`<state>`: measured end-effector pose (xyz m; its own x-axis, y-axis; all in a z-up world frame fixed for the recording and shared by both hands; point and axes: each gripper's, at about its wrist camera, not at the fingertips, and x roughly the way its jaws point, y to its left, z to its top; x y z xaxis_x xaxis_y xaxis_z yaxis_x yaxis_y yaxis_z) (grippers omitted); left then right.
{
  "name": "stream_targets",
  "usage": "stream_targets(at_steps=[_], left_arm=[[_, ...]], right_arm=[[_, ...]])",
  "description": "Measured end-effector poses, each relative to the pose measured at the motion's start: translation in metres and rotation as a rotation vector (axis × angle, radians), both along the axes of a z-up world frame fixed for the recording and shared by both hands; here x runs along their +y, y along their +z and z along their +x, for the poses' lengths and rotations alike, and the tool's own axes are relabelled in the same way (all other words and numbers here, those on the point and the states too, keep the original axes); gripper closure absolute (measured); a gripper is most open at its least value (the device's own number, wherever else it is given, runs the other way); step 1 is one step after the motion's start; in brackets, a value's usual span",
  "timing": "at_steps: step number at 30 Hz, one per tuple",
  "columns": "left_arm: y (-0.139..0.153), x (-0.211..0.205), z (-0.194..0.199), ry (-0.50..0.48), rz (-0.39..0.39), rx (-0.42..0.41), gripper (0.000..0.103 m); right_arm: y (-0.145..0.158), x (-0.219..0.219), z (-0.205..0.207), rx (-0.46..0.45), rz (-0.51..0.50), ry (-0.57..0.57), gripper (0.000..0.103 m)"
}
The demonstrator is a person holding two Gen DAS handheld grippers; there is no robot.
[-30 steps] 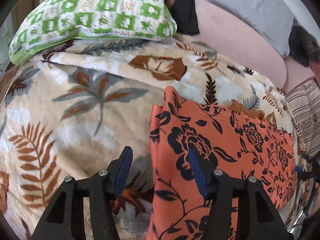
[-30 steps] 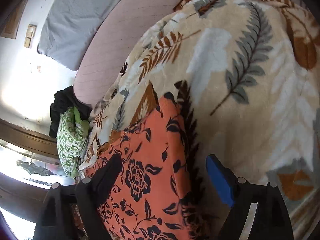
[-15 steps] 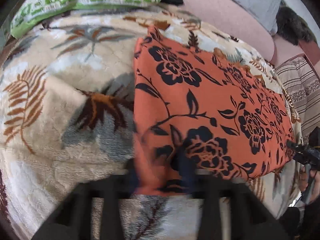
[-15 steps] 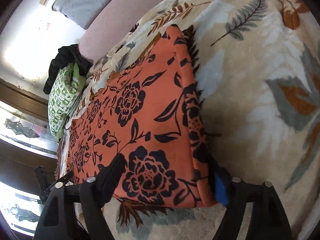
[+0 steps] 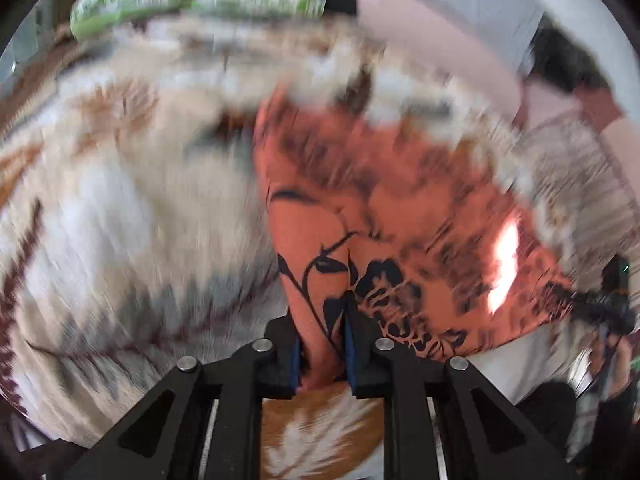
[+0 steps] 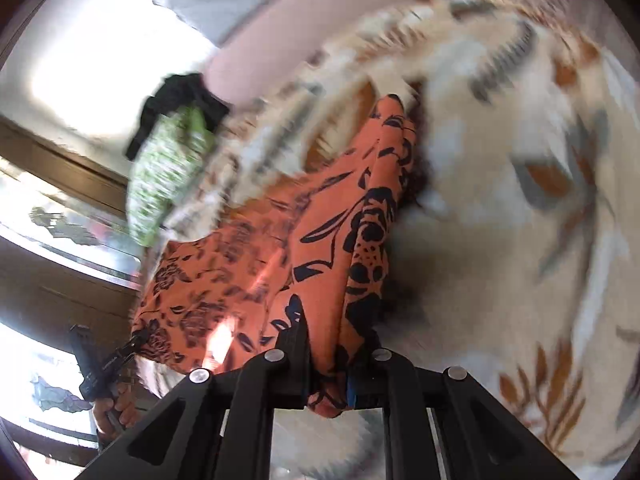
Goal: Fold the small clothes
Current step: 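Release the folded shirt with both tools and straighten its edges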
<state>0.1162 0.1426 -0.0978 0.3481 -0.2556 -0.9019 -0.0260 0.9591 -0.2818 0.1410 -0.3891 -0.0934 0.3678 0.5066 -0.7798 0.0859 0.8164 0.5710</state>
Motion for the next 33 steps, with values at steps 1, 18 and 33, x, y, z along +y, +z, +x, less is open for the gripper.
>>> stream_targets(at_steps=[1,18,33], left_arm=[[-0.007,0.002,-0.001,0.0,-0.007,-0.012,0.076],[0.027,0.008,0.099,-0.018,0.137,-0.208,0.035],[0.03,0.015,0.147,0.09,0.125,-0.244,0.101]], right_arm=[[-0.024,-0.003,0.0,0.054,-0.004,0.005,0.082],[0.009,-0.01,0.119,-0.138,-0.264,-0.078,0.03],[0.01,0.021,0.134,-0.145,-0.508,0.045,0.094]])
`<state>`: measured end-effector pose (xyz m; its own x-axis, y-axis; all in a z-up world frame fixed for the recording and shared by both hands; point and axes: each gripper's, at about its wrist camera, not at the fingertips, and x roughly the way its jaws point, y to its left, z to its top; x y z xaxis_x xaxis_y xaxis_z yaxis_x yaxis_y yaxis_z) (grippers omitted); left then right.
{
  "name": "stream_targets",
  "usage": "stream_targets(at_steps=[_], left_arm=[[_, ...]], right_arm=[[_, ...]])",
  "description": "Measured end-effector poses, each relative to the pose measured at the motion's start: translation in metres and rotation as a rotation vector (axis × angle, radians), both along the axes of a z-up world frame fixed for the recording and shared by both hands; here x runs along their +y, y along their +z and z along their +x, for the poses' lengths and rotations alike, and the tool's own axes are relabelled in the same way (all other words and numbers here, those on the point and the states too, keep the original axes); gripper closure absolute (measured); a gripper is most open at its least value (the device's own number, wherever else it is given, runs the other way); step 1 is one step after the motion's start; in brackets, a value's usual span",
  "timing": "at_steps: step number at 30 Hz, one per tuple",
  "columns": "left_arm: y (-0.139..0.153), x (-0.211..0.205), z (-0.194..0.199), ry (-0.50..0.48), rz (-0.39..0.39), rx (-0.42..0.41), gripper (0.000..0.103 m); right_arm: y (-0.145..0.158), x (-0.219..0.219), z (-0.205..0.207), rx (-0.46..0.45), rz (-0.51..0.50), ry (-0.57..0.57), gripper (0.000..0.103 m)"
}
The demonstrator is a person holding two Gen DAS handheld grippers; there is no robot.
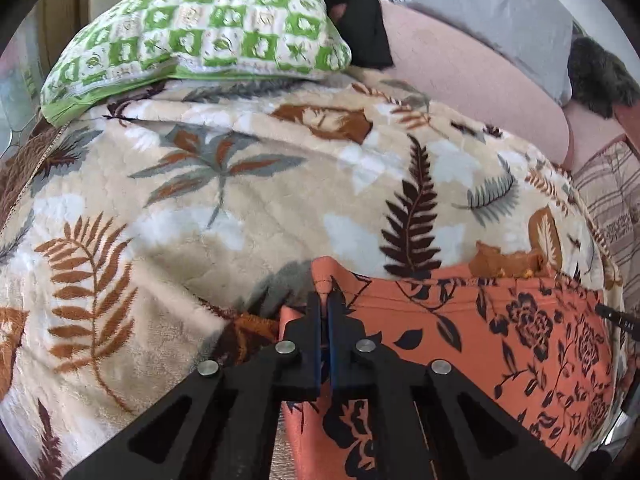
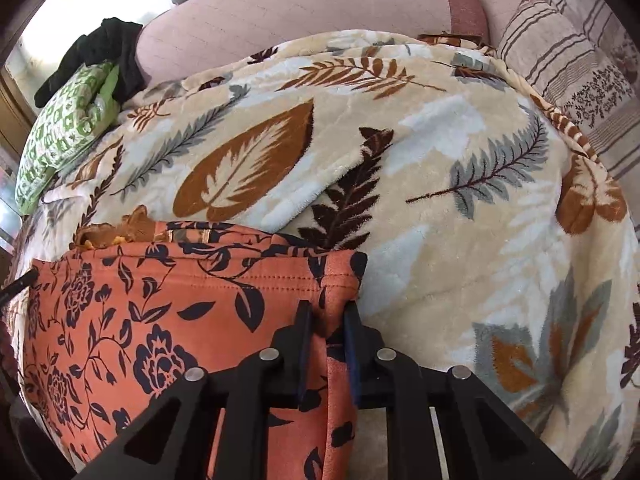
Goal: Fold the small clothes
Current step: 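Release the folded shirt with both tools and straighten its edges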
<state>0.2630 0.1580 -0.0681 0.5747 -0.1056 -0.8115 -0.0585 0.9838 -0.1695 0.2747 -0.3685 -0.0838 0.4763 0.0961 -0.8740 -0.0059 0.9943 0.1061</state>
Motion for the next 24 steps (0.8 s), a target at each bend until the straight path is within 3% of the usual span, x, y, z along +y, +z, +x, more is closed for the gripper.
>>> stream_targets(at_steps=[3,6,8,9,11,13,15,16,19,20,21,22,23,24], left_arm=[[0.019,0.006,-0.019,0.048,-0.004,-0.091,0.101],[0.003,0.002,-0.017,0.053,0.058,-0.047,0.1],[-0.026,0.001,0.0,0.059,0.072,0.067,0.097],[-0.031,0.004,0.002,0.07,0.06,0.061,0.096],[-0.019,0.01,-0.004,0.091,0.045,0.018,0.08],[0.001,0.016,-0.017,0.102,0.025,-0.028,0.069],[0.024,0.015,-0.034,0.088,0.021,-0.07,0.066],[0.034,0.013,-0.046,0.064,0.014,-0.089,0.065],[0.054,-0.001,-0.09,0.005,-0.001,-0.13,0.04],[0.058,-0.006,-0.105,-0.006,-0.001,-0.146,0.036],[0.059,-0.012,-0.12,-0.017,-0.007,-0.162,0.035],[0.056,-0.017,-0.134,-0.019,-0.019,-0.168,0.032],[0.048,-0.023,-0.146,-0.02,-0.04,-0.158,0.029],[0.037,-0.028,-0.154,-0.029,-0.059,-0.135,0.028]], right_arm=[[0.023,0.009,-0.003,-0.097,-0.031,0.005,0.095],[0.026,0.01,0.0,-0.147,-0.046,-0.008,0.095],[-0.009,0.005,0.019,-0.034,-0.029,-0.004,0.093],[-0.031,-0.003,0.027,0.048,0.013,-0.03,0.092],[-0.024,-0.017,0.018,-0.023,0.097,-0.106,0.083],[-0.005,-0.023,0.003,-0.066,0.12,-0.148,0.082],[0.019,-0.025,-0.019,-0.114,0.103,-0.157,0.082],[0.028,-0.026,-0.031,-0.135,0.152,-0.15,0.082],[0.043,-0.018,-0.074,-0.116,0.407,-0.093,0.081],[0.041,-0.012,-0.087,-0.085,0.505,-0.058,0.077],[0.034,-0.004,-0.101,-0.044,0.598,-0.027,0.063],[0.024,0.005,-0.112,-0.009,0.659,-0.008,0.029],[0.014,0.009,-0.122,0.007,0.678,-0.01,0.017],[-0.002,0.01,-0.131,0.018,0.666,-0.035,0.014]])
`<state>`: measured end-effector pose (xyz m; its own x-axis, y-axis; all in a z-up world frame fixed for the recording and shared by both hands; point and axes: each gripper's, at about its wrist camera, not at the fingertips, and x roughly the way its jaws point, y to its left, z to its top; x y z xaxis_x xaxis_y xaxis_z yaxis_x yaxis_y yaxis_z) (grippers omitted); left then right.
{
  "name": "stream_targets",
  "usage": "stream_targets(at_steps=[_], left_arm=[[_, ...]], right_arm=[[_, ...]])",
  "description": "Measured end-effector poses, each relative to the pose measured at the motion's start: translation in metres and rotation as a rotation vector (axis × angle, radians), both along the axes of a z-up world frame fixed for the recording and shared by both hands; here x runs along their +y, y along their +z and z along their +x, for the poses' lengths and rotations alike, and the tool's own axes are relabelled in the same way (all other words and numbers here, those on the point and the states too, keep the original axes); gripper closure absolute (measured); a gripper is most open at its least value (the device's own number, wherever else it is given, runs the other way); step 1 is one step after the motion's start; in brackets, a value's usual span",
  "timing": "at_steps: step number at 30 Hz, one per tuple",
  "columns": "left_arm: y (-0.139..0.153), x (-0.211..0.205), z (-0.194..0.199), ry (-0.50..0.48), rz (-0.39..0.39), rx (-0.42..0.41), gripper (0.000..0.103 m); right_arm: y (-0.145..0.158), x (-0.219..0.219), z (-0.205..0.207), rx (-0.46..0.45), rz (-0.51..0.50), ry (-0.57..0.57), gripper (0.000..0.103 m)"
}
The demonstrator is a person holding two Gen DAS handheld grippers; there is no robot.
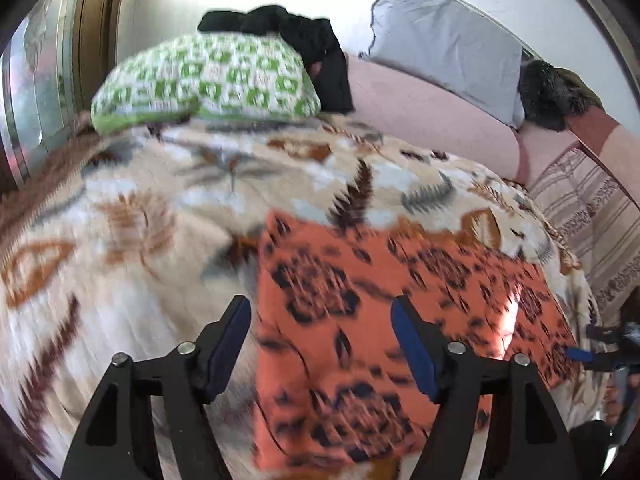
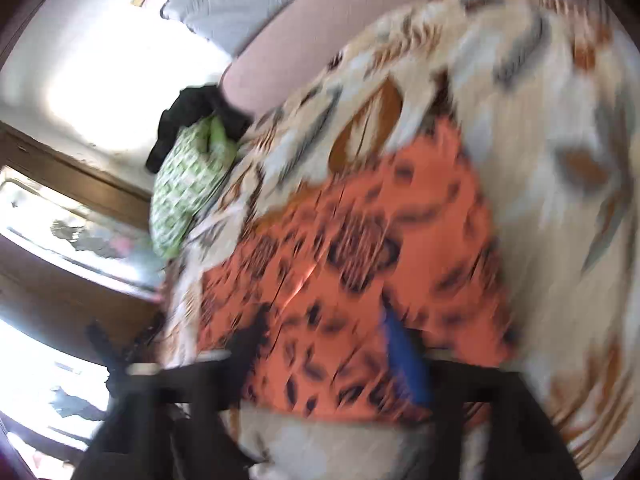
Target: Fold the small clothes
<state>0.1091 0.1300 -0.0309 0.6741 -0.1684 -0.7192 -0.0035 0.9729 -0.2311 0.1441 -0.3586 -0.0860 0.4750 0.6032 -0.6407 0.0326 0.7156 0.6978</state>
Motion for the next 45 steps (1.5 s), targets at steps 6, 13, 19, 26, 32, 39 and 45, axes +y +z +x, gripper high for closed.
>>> stream_targets(at_steps=[6,13,19,26,32,39,45], left_arm=[[-0.06,-0.013,-0.016,0.014,0.133,0.189,0.028],[-0.038,-0.003,-0.031,0.042,0.096,0.147,0.028],[-0.037,-0.001,-0.029,0.047,0.077,0.131,0.028],[-0.06,-0.008,-0.011,0.014,0.117,0.168,0.028],[-0.071,-0.005,-0.014,-0.017,0.11,0.122,0.024],[-0.072,-0.005,-0.016,-0.021,0.114,0.105,0.024],[-0.073,-0.005,-0.017,-0.017,0.114,0.094,0.023]], right_arm=[[-0.019,-0.029,-0.044,0.048,0.086,-0.213,0.027],[-0.023,-0.011,-0.096,0.032,0.191,-0.235,0.025],[-0.061,-0.021,-0.087,0.109,0.36,-0.358,0.025],[-0.081,-0.044,-0.075,0.075,0.448,-0.565,0.034],[-0.059,-0.05,-0.073,0.028,0.21,-0.538,0.094],[-0.068,-0.053,-0.067,0.035,0.169,-0.514,0.083],[-0.021,-0.063,-0.07,-0.065,0.076,-0.468,0.07]])
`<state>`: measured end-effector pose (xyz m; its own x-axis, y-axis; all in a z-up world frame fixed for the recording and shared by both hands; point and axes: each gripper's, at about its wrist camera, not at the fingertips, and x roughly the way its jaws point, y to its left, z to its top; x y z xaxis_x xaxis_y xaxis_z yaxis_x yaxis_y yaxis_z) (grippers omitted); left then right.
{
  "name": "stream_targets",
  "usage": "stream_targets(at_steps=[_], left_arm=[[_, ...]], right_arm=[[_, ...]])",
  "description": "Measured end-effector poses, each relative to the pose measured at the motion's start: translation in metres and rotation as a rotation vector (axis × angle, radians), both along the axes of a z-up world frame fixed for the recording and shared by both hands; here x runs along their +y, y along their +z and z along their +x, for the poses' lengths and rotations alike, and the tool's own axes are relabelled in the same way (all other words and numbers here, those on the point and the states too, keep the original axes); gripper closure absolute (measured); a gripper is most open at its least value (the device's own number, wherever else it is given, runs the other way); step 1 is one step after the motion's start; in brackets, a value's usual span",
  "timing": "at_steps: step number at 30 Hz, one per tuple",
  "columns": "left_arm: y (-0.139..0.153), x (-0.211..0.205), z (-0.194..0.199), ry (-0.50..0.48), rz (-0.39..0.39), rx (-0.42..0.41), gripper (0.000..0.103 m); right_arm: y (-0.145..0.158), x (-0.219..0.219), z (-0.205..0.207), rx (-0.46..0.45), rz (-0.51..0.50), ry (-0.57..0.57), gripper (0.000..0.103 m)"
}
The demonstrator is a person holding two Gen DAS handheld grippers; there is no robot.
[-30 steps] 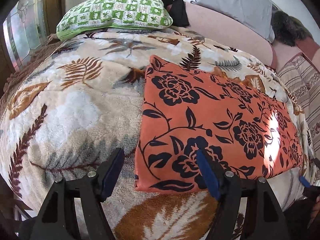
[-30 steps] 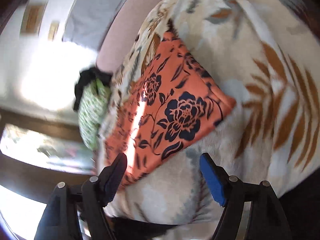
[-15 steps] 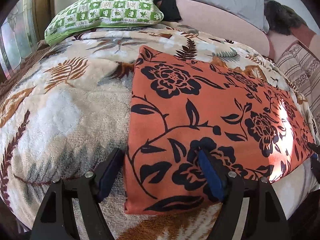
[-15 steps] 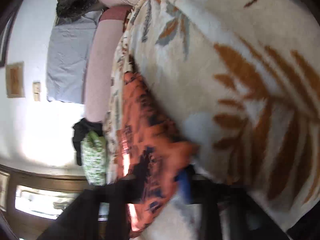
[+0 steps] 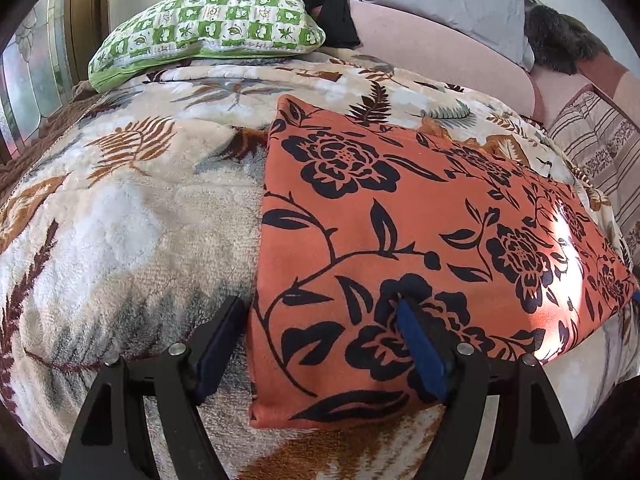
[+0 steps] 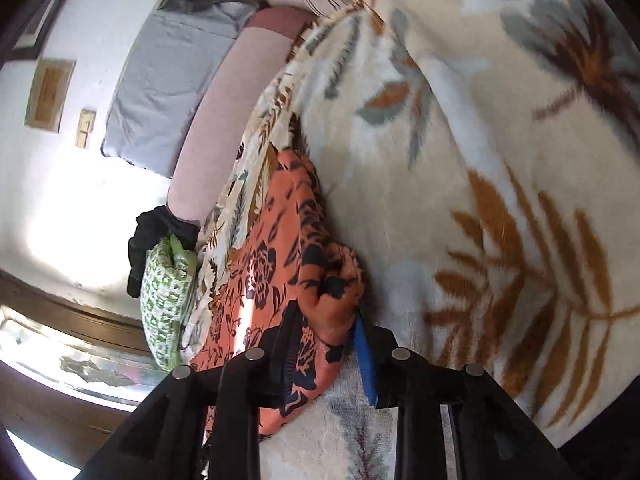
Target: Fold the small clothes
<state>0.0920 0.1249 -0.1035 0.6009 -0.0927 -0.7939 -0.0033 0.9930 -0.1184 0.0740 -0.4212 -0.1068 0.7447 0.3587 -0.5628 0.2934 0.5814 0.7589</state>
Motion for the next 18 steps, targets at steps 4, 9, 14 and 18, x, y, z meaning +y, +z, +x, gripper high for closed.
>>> stream_targets(at_steps=[4,9,14,18], left_arm=[[-0.001,-0.002,0.0,0.0,0.005,-0.007,0.02],[-0.002,-0.002,0.001,-0.003,0.004,-0.011,0.019],[-0.003,-0.005,0.002,-0.004,0.019,-0.019,0.015],[-0.003,-0.005,0.003,-0.007,0.021,-0.021,0.014]], right_arm=[[0.031,-0.016,0.023,-0.029,-0.153,0.028,0.067],[0.028,-0.017,0.107,0.007,-0.123,0.178,0.042],[-0.004,-0.012,0.194,0.101,-0.076,0.274,0.042],[-0.015,0.005,0.224,0.155,-0.149,0.333,0.066]])
